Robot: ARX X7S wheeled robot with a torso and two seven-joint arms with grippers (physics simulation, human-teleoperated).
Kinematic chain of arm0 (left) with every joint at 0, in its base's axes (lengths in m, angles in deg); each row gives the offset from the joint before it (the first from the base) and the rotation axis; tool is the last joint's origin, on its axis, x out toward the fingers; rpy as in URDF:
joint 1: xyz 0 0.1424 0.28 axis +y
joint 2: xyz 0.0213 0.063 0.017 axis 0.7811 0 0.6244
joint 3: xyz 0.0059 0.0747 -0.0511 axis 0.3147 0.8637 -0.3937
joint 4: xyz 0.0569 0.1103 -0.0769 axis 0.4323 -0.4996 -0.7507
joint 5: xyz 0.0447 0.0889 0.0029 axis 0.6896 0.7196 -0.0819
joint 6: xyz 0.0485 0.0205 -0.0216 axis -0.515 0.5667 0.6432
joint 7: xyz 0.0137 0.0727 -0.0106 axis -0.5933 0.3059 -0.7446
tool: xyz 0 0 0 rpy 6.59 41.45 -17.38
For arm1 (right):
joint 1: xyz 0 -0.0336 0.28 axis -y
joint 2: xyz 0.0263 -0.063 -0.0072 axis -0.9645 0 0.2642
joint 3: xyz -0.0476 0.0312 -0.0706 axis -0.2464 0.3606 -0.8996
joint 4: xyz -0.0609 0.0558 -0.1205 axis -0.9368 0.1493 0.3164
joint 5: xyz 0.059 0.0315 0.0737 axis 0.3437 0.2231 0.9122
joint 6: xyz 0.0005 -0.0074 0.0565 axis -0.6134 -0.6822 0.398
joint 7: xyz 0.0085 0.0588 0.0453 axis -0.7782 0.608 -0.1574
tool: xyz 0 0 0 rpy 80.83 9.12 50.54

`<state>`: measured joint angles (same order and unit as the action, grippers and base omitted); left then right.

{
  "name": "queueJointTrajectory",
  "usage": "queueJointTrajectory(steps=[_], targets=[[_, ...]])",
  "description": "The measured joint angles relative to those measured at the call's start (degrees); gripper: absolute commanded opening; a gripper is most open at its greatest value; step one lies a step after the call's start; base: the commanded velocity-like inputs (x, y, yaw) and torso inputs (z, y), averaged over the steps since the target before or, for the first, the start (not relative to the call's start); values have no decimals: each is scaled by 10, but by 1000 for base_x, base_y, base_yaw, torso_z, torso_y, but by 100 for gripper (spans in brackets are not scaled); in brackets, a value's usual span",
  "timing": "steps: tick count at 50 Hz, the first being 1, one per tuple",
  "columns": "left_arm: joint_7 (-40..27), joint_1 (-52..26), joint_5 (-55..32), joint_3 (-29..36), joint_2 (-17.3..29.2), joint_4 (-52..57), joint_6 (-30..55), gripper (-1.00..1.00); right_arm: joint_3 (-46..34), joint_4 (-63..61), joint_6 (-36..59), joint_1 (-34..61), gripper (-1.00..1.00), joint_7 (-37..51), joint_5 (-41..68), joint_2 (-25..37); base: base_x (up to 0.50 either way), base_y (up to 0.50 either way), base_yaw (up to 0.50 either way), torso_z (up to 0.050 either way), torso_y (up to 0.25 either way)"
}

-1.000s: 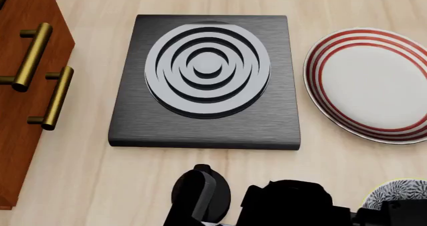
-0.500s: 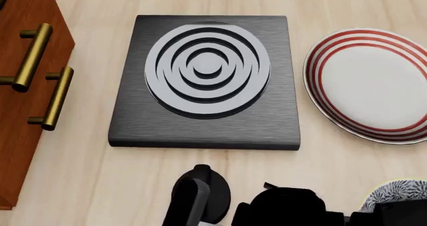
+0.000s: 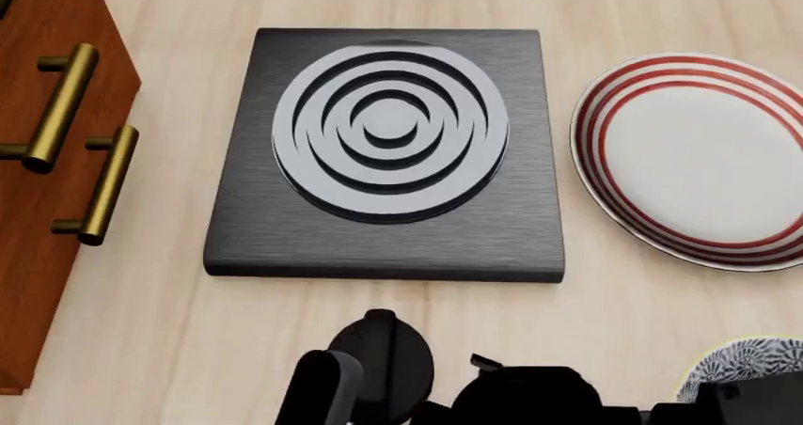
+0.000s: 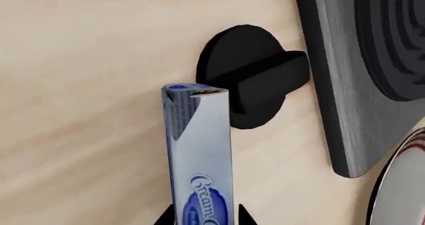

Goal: Pick up the cream cheese and put it in the bowl.

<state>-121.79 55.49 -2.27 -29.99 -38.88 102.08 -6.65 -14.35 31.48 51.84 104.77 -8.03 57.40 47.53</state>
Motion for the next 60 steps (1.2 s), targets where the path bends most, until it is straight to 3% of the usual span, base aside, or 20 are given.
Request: queueJointTrajectory(steps=[60], targets=[[10,-10,4,11,4,-29,-12,100,152,-47,-117,191,-100,53,140,155,0,0,0,0,0]])
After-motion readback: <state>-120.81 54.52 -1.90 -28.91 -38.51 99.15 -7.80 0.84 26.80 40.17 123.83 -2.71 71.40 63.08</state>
